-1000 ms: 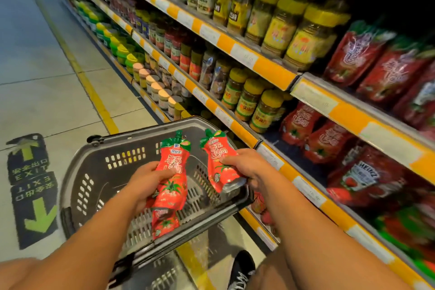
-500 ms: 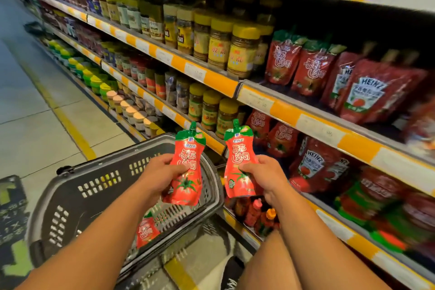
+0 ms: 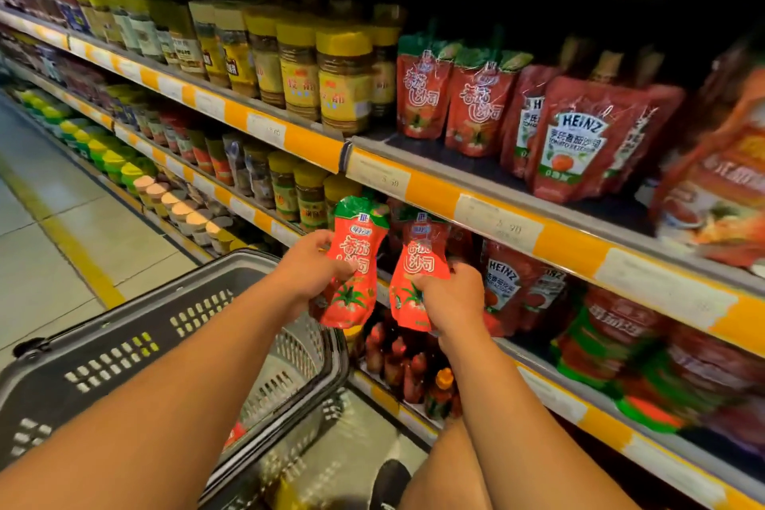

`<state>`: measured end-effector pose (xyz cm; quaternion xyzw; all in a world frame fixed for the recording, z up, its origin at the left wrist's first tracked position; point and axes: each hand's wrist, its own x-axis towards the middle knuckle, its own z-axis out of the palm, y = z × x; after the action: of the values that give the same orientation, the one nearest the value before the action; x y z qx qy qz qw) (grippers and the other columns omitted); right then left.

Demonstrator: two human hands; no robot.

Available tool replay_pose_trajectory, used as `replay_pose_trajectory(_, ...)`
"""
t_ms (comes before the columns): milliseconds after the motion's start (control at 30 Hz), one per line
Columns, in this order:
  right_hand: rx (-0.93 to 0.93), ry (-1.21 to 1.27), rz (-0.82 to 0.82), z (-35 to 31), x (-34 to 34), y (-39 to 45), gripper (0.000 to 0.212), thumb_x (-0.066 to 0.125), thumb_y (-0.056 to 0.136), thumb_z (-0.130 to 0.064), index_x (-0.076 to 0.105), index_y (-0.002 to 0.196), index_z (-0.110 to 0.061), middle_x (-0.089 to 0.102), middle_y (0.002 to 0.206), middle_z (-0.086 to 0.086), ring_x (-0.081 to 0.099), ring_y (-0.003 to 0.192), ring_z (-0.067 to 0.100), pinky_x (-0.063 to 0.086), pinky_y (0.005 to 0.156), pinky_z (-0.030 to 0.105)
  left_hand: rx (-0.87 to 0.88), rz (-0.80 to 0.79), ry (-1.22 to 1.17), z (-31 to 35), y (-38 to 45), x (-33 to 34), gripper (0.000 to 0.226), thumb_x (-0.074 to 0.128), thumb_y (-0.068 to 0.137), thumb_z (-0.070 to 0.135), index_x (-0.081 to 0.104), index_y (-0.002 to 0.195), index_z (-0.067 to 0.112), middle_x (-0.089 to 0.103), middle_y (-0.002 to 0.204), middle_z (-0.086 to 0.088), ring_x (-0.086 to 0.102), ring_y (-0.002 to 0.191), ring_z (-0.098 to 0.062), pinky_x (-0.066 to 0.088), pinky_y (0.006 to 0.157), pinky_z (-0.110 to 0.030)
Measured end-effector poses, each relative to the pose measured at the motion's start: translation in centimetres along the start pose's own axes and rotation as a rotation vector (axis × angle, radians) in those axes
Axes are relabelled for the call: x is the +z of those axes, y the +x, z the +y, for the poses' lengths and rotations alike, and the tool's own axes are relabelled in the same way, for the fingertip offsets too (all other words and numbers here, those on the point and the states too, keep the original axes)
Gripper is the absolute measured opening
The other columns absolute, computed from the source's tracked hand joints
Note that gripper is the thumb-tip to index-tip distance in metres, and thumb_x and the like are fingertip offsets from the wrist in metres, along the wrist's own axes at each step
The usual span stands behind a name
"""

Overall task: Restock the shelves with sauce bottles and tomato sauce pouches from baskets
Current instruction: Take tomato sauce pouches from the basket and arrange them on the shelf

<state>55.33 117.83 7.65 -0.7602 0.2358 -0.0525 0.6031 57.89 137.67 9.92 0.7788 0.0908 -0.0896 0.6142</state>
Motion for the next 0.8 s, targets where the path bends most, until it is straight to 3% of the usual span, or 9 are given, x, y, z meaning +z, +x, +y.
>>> replay_pose_trajectory(67,-0.013,-0.018,0.032,0.3,0.1,0.8,0.052,0.076,0.061,-0.034,0.071,0.111,-0.019,0.075,0.093,0.002,0.073,0.078,0.026,0.063,0.074,0.05,0.016,-0.021,-0.02,0.5,0.8,0.7,0.034,0.077,0.088,-0.001,0.064,0.116,0.014,0.077,0.106,-0.016,0.073,0.102,-0.039,0.058,0.095,-0.057)
replay_pose_trajectory(200,-0.045,-0.055,0.103,0.3,0.3,1.8,0.045,0.072,0.069,-0.033,0.069,0.113,-0.022,0.075,0.094,0.005,0.072,0.079,0.032,0.062,0.072,0.05,0.046,-0.068,-0.027,0.7,2.3,1.8,0.044,0.07,0.088,-0.01,0.065,0.121,0.019,0.077,0.108,-0.01,0.072,0.108,-0.033,0.054,0.101,-0.055)
replay_pose_trajectory(400,-0.052,-0.044,0.137,-0.6,0.1,2.0,0.056,0.079,0.084,-0.029,0.06,0.137,-0.019,0.07,0.126,0.004,0.068,0.107,0.029,0.056,0.094,0.045,0.058,-0.096,-0.026,0.9,3.9,3.3,0.048,0.065,0.089,-0.014,0.064,0.126,0.016,0.076,0.113,-0.011,0.071,0.109,-0.029,0.054,0.102,-0.052)
replay_pose_trajectory(567,-0.035,-0.075,0.136,-0.5,-0.2,2.4,0.05,0.076,0.086,-0.029,0.064,0.132,-0.013,0.071,0.123,0.009,0.067,0.109,0.032,0.051,0.083,0.034,0.03,-0.103,0.033,1.5,5.2,4.6,0.033,0.068,0.09,-0.009,0.065,0.114,0.014,0.076,0.108,-0.011,0.071,0.105,-0.032,0.057,0.097,-0.053)
replay_pose_trajectory(667,-0.082,-0.043,0.162,-0.6,-0.5,2.5,0.061,0.074,0.089,-0.015,0.053,0.147,-0.02,0.062,0.141,0.006,0.06,0.124,0.032,0.051,0.102,0.04,0.045,-0.098,0.064,1.8,5.9,4.8,0.034,0.07,0.088,-0.006,0.067,0.113,0.015,0.076,0.107,-0.009,0.072,0.103,-0.032,0.057,0.097,-0.054)
replay_pose_trajectory(800,-0.125,-0.034,0.175,-0.7,-0.2,2.7,0.063,0.072,0.091,-0.015,0.05,0.149,-0.02,0.057,0.148,0.007,0.056,0.132,0.033,0.049,0.105,0.038,0.068,-0.132,0.072,2.1,6.5,4.4,0.042,0.071,0.087,-0.007,0.063,0.126,0.009,0.075,0.114,-0.009,0.07,0.109,-0.03,0.054,0.101,-0.054)
